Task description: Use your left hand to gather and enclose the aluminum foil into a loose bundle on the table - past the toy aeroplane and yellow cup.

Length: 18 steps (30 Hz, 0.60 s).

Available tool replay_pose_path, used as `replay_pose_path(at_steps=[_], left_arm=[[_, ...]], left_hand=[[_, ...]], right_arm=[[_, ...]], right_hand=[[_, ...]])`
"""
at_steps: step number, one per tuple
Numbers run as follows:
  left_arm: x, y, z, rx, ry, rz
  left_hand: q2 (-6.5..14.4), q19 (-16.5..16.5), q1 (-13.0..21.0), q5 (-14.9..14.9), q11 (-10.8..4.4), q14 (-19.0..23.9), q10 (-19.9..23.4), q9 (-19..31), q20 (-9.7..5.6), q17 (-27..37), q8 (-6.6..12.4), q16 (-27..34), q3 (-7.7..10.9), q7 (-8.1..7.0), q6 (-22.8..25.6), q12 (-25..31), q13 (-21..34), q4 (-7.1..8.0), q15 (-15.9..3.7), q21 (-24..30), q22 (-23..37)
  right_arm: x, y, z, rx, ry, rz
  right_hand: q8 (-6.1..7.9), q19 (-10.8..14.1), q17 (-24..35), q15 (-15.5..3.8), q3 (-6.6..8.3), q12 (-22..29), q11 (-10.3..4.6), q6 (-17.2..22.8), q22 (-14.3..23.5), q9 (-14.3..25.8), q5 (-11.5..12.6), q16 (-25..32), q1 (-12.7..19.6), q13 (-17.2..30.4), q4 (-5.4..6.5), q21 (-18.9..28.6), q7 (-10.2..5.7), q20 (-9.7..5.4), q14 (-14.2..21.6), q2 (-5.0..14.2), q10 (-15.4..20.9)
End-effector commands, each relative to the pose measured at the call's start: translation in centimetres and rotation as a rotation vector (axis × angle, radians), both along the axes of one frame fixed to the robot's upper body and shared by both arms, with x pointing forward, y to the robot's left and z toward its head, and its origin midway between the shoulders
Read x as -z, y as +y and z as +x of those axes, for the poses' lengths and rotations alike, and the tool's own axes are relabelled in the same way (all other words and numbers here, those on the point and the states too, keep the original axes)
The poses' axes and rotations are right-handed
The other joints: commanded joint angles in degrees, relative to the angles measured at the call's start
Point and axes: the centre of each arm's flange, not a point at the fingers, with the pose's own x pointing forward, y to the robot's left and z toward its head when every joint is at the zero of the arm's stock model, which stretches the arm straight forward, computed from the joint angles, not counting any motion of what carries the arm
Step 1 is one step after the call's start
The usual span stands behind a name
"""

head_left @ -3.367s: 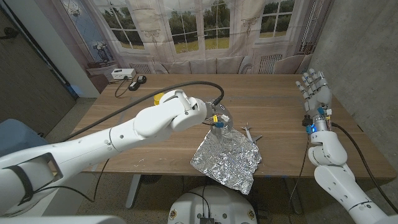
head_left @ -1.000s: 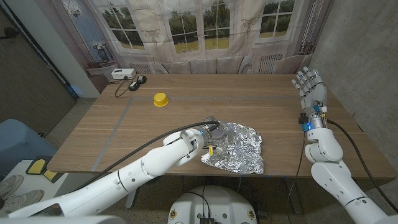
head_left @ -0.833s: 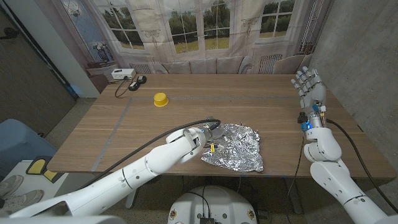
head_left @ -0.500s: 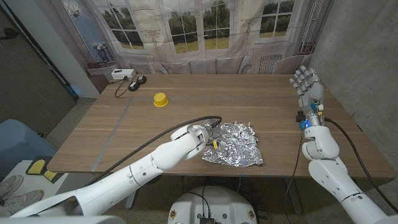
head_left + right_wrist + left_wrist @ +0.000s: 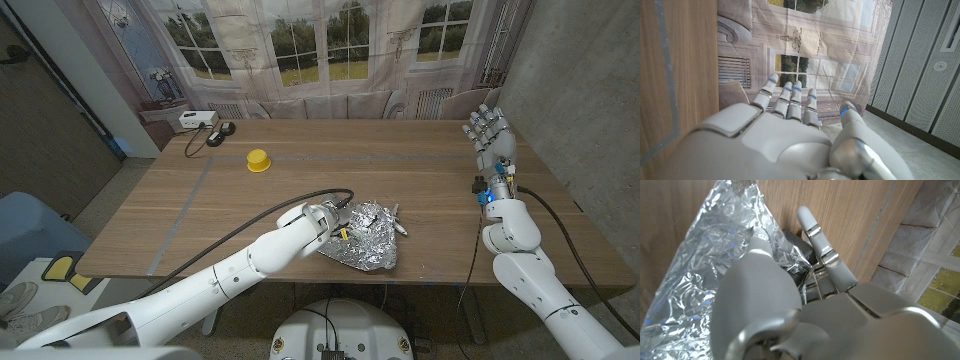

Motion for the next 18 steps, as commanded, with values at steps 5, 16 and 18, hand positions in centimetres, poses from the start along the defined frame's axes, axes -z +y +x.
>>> replay_pose_path(at_steps=[5,16,18], left_arm=[[-0.9,2.1,-2.0,0.441,-0.371,-0.339],[-1.4,3.4,-2.5,0.609,-0.519,-0.514],[-1.5,3.5,-2.6,0.635,-0.538,-0.533]], left_hand=[[5.2,0.7,12.0,-0.1,-11.41,17.1,24.2,4.5,-1.05,0.0,2.88,-0.5,9.33,5.46,44.4,6.0,4.3,-5.97,-16.64,3.6,-0.1],[2.7,3.5,11.9,0.2,-11.57,21.3,29.9,2.2,-0.95,-2.1,1.27,-1.5,10.24,5.84,48.2,6.6,3.3,-5.89,-16.09,6.1,-0.6],[2.5,3.5,12.0,0.3,-11.50,21.4,30.3,2.0,-0.93,-2.3,1.20,-1.6,10.39,5.95,48.7,6.5,3.1,-5.96,-15.99,6.2,-0.7]], right_arm=[[-0.4,0.5,0.7,-0.005,0.011,-0.021],[-0.6,0.4,1.1,-0.008,0.014,-0.024],[-0.6,0.3,1.1,-0.012,0.013,-0.021]], right_hand=[[0.08,0.3,0.1,0.12,0.35,0.5,0.00,1.0,0.3,0.2,0.3,0.4,-0.1,0.3,0.02,0.3,0.24,-0.21,0.6,-0.14,1.3],[0.09,0.3,0.1,0.22,0.37,0.6,0.20,1.4,0.3,0.2,0.3,0.4,-0.2,0.3,0.05,0.3,0.51,-0.23,0.8,-0.22,2.1],[0.09,0.3,0.1,0.20,0.37,0.7,0.18,1.5,0.3,0.2,0.3,0.4,-0.2,0.3,0.07,0.3,0.57,-0.23,0.9,-0.23,2.3]])
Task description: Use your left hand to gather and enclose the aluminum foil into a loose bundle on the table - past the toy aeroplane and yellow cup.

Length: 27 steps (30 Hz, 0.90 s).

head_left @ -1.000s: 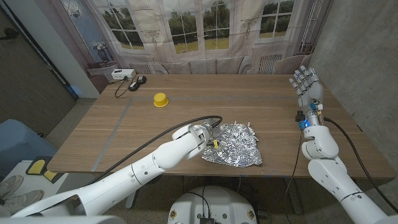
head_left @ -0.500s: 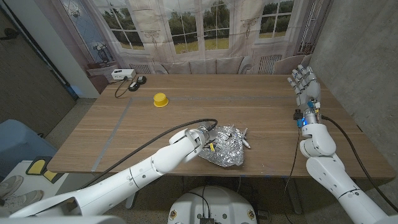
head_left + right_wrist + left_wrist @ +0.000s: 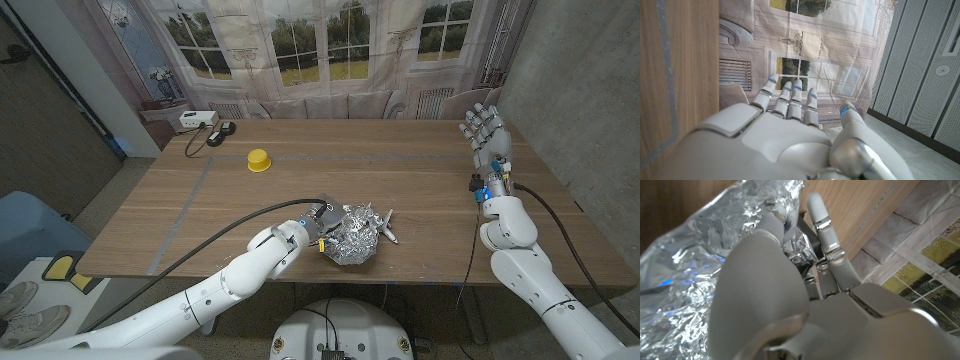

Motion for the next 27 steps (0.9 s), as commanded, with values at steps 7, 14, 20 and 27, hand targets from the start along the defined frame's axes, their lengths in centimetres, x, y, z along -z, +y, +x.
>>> replay_pose_path(at_steps=[7,14,20,27], left_arm=[[-3.8,0.2,-3.1,0.464,-0.496,-0.355],[-3.8,0.1,-2.5,0.469,-0.477,-0.407],[-4.5,-0.1,-2.3,0.480,-0.385,-0.418],[-5.4,-0.4,-2.1,0.432,-0.310,-0.420]], left_hand=[[4.7,4.2,4.3,6.1,-10.84,24.6,27.0,-0.6,-0.86,1.3,-1.40,3.1,2.13,2.57,34.2,0.7,-0.6,0.71,-16.54,2.9,0.0],[-6.9,2.6,-8.2,51.5,-10.52,27.4,29.3,35.3,-1.28,18.7,12.86,28.2,35.99,-2.62,21.3,10.0,23.6,-0.68,-15.79,21.1,13.3],[-6.6,-3.8,-12.6,58.2,-4.89,26.7,36.5,35.7,-0.42,41.5,17.18,50.1,57.57,1.48,27.6,15.9,33.0,-1.64,-13.36,48.4,41.8],[-1.1,-3.2,-10.6,59.0,-4.66,26.9,36.7,40.6,0.35,56.8,22.49,62.4,58.04,4.12,27.9,26.0,48.3,-0.99,-13.61,52.5,48.7]], right_arm=[[-0.1,-0.4,0.5,-0.007,0.006,0.002],[-0.3,-0.6,0.3,-0.002,0.001,0.000],[-0.4,-0.7,0.2,-0.002,-0.002,-0.004],[-0.4,-0.6,0.4,-0.004,0.001,-0.002]], right_hand=[[0.08,0.3,0.1,-0.17,0.38,0.4,0.09,0.7,0.3,0.2,0.3,0.3,-0.3,0.1,0.11,0.3,0.37,-0.32,0.5,-0.26,1.0],[0.16,0.3,0.1,-0.23,0.37,0.5,0.07,1.2,0.3,0.2,0.3,0.4,-0.4,0.1,0.23,0.3,0.64,-0.38,0.9,-0.27,1.5],[0.39,0.2,0.2,-0.29,0.32,0.6,0.27,2.1,0.3,0.2,0.3,0.4,-0.6,0.1,0.38,0.2,0.70,-0.36,1.1,-0.31,2.2],[0.49,0.2,0.2,-0.38,0.31,0.6,0.37,2.7,0.3,0.2,0.3,0.4,-0.8,0.1,0.49,0.2,0.79,-0.49,1.1,-0.32,2.5]])
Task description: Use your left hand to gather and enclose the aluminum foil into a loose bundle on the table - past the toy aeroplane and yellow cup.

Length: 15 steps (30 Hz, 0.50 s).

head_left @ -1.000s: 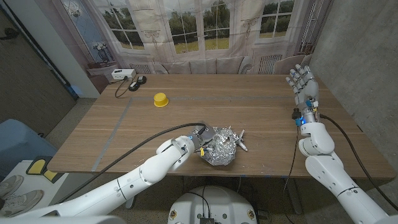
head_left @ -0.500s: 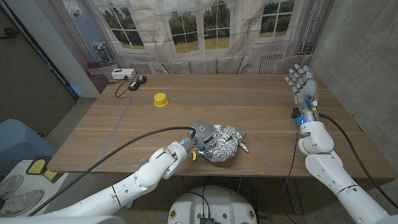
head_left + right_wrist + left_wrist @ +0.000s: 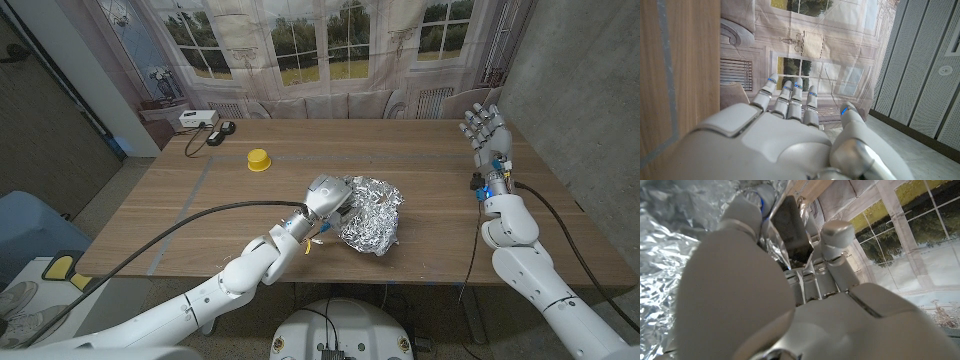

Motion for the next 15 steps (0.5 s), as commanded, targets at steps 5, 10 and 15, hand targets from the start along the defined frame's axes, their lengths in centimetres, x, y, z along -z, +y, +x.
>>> replay_pose_path(at_steps=[5,10,15], left_arm=[[-3.0,-1.1,0.3,-0.055,0.234,0.090],[-4.1,-1.9,1.2,-0.096,0.464,0.254],[-4.1,-2.1,1.5,-0.159,0.497,0.318]], left_hand=[[10.8,-3.7,-1.7,29.5,-7.59,22.6,24.9,35.9,-3.10,57.3,10.94,33.4,48.82,2.10,18.5,15.0,46.4,8.09,-12.39,0.9,2.0],[11.1,-5.2,-3.0,29.0,-7.61,21.4,22.8,33.4,-3.11,57.0,10.42,32.6,48.46,1.80,17.9,14.5,44.2,7.85,-12.48,-0.9,-2.1],[11.2,-4.8,-3.8,28.9,-7.51,21.8,22.5,32.4,-3.04,56.8,11.12,31.3,48.47,2.06,17.3,13.3,42.9,7.68,-12.41,-0.7,-5.8]], right_arm=[[-0.2,0.0,0.1,0.001,-0.005,0.004],[-0.4,0.2,0.1,0.000,-0.005,-0.001],[-0.4,0.3,0.2,0.000,-0.005,0.000]], right_hand=[[0.26,0.2,0.2,-0.12,0.07,0.2,-0.06,0.5,0.3,0.2,0.3,0.3,-0.4,0.1,0.31,0.2,0.09,-0.50,0.5,0.14,0.7],[0.19,0.2,0.2,-0.11,0.09,0.1,-0.17,0.5,0.3,0.2,0.3,0.3,-0.4,0.1,0.34,0.2,0.10,-0.51,0.5,0.14,0.8],[0.12,0.2,0.2,-0.12,0.10,0.1,-0.09,0.4,0.3,0.2,0.3,0.3,-0.5,0.1,0.37,0.2,0.09,-0.52,0.5,0.14,0.8]])
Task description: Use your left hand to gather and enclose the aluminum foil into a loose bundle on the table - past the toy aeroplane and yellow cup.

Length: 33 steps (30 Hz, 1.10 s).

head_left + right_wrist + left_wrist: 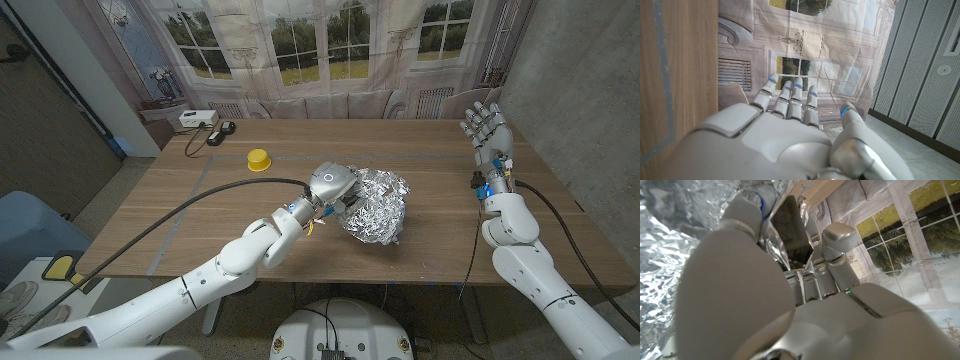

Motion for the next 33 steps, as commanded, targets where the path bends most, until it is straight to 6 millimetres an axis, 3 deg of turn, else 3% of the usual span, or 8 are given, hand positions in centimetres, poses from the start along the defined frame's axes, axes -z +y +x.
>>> replay_pose_path(at_steps=[1,20,25,28,29,31,32,33], left_arm=[[1.9,-1.2,3.0,-0.219,0.518,0.344],[2.5,-0.5,4.9,-0.660,0.361,0.272],[2.6,-0.6,5.0,-0.639,0.351,0.284],[2.6,-0.8,5.0,-0.639,0.356,0.319],[2.5,-0.9,5.0,-0.640,0.372,0.329],[2.4,-1.0,5.1,-0.631,0.399,0.362],[2.4,-1.1,5.1,-0.635,0.413,0.375],[2.3,-1.1,5.1,-0.638,0.418,0.399]], left_hand=[[11.2,-4.3,-3.9,26.1,-7.58,21.7,23.1,32.7,-3.65,56.7,10.59,30.0,48.46,1.96,17.0,11.5,41.6,7.65,-12.33,0.0,-2.5],[10.8,-4.5,-4.4,26.0,-7.91,22.7,23.1,31.0,-4.26,56.2,12.66,26.8,48.45,1.68,15.5,10.4,41.7,7.59,-12.49,1.8,-8.5],[8.9,-6.5,-5.2,24.2,-8.97,20.4,21.3,26.4,-4.75,51.7,10.68,19.1,47.10,0.18,13.8,3.2,31.5,7.64,-12.62,0.2,-15.5],[10.8,-9.0,-5.9,15.1,-10.07,19.1,16.9,22.7,-5.58,42.8,6.33,7.8,41.05,-1.46,6.8,-2.0,25.6,8.53,-13.31,0.8,-21.6],[12.5,-10.0,-4.9,7.8,-10.33,16.9,13.5,19.9,-5.57,35.4,3.51,1.9,33.10,-1.95,4.4,-6.3,21.1,8.10,-13.15,0.6,-25.4],[14.6,-11.0,-4.5,1.2,-10.33,12.8,8.4,17.0,-5.74,31.3,-0.36,-1.9,24.24,-3.74,0.4,-9.8,18.6,9.22,-13.87,0.0,-29.3],[15.9,-12.3,-4.3,-2.2,-10.91,10.4,1.7,14.1,-5.63,25.8,-5.89,-7.5,22.04,-4.31,-5.9,-13.1,15.9,8.91,-14.38,-0.1,-32.1],[14.6,-12.8,-4.7,-4.9,-11.09,9.5,-0.5,11.8,-5.61,24.5,-10.33,-9.0,20.11,-6.53,-10.7,-14.7,14.2,8.77,-14.18,-0.1,-34.1]], right_arm=[[-0.2,0.3,0.2,-0.002,-0.002,0.000],[-0.2,0.1,0.7,-0.006,0.008,-0.003],[-0.3,0.1,0.9,-0.001,0.011,-0.007],[-0.3,0.1,0.9,0.003,0.010,-0.007],[-0.4,0.1,0.9,0.003,0.009,-0.008],[-0.4,0.0,0.8,0.005,0.008,-0.006],[-0.3,0.0,0.8,0.007,0.008,-0.005],[-0.3,0.0,0.8,0.008,0.008,-0.003]], right_hand=[[0.10,0.2,0.2,-0.12,0.10,0.1,0.21,0.4,0.3,0.2,0.3,0.3,-0.5,0.1,0.38,0.2,0.11,-0.53,0.5,0.14,0.5],[-0.04,0.3,0.2,-0.07,0.17,-0.1,0.26,0.6,0.3,0.2,0.3,0.2,-0.5,0.1,0.42,0.2,0.14,-0.60,0.5,0.10,0.5],[-0.07,0.2,0.2,-0.12,0.19,-0.1,0.32,0.6,0.3,0.2,0.3,0.1,-0.5,0.1,0.41,0.2,0.17,-0.60,0.5,0.08,0.5],[-0.10,0.2,0.1,-0.11,0.19,-0.1,0.34,0.6,0.3,0.2,0.3,0.1,-0.5,0.1,0.40,0.2,0.18,-0.65,0.5,0.06,0.6],[-0.10,0.2,0.1,-0.10,0.19,-0.1,0.30,0.6,0.3,0.2,0.3,0.1,-0.5,0.1,0.40,0.2,0.21,-0.64,0.5,0.05,0.6],[-0.12,0.2,0.1,-0.09,0.20,-0.2,0.30,0.6,0.3,0.2,0.3,0.1,-0.5,0.1,0.41,0.2,0.18,-0.63,0.5,0.04,0.6],[-0.12,0.2,0.1,-0.09,0.20,-0.2,0.29,0.6,0.3,0.2,0.3,0.1,-0.5,0.1,0.41,0.2,0.20,-0.63,0.6,0.03,0.6],[-0.12,0.2,0.1,-0.08,0.20,-0.2,0.26,0.6,0.3,0.2,0.3,0.1,-0.5,0.1,0.41,0.2,0.21,-0.63,0.6,0.03,0.6]])
